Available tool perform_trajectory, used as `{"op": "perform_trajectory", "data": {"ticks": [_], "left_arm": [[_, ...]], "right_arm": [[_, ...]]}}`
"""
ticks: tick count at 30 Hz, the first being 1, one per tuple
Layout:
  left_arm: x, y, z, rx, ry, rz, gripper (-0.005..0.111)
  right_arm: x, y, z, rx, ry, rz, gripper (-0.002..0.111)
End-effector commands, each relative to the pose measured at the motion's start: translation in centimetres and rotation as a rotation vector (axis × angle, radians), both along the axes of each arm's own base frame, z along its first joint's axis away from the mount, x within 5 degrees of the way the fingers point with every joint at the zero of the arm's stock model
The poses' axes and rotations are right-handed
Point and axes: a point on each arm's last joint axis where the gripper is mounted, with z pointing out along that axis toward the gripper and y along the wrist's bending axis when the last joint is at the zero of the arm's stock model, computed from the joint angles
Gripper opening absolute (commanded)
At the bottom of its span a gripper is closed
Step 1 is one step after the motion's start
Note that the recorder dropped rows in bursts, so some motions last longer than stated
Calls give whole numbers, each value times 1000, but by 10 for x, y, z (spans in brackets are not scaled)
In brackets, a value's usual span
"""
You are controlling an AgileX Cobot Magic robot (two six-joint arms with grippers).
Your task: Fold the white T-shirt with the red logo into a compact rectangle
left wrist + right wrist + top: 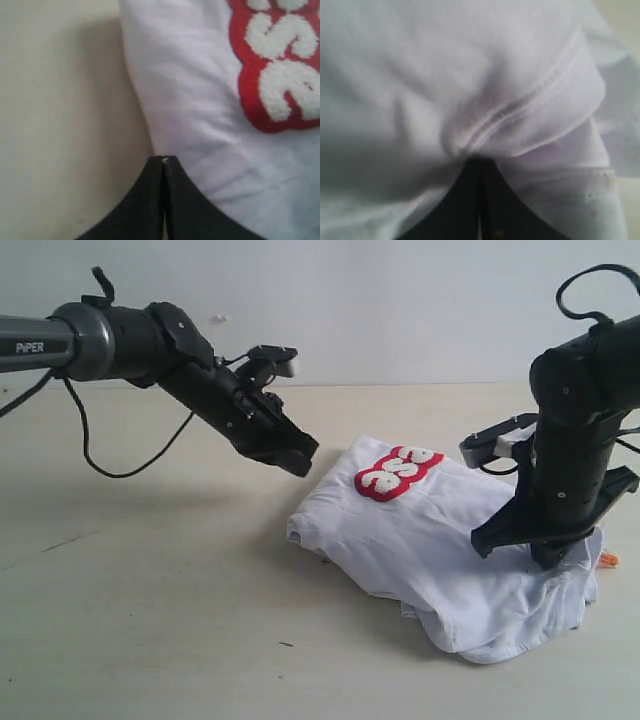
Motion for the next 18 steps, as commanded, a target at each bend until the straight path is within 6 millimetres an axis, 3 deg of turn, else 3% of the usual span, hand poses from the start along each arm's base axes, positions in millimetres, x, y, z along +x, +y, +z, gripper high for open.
{"op": "perform_trajectory", "data": {"ticks": [1,4,11,14,17,18], "left_arm": [[-15,-14,-5,13,56,-95,0],[-23,-17,-9,70,89,-135,0],[-33,-1,-26,236,152,-146,0],[-32,4,-30,250,138,-119,0],[-21,20,-11,226,99,-55,0],[-15,33,5,207,78,-12,0]], "right_arm": [[19,-3,-23,-49,10,21,0],[41,-2,-24,-31,-44,7,0],[86,15,-18,92,-163,67,0],[93,24,-21,176,-140,85,0],[96,29,-21,236,-143,77,0],[97,29,-18,236,-144,80,0]]}}
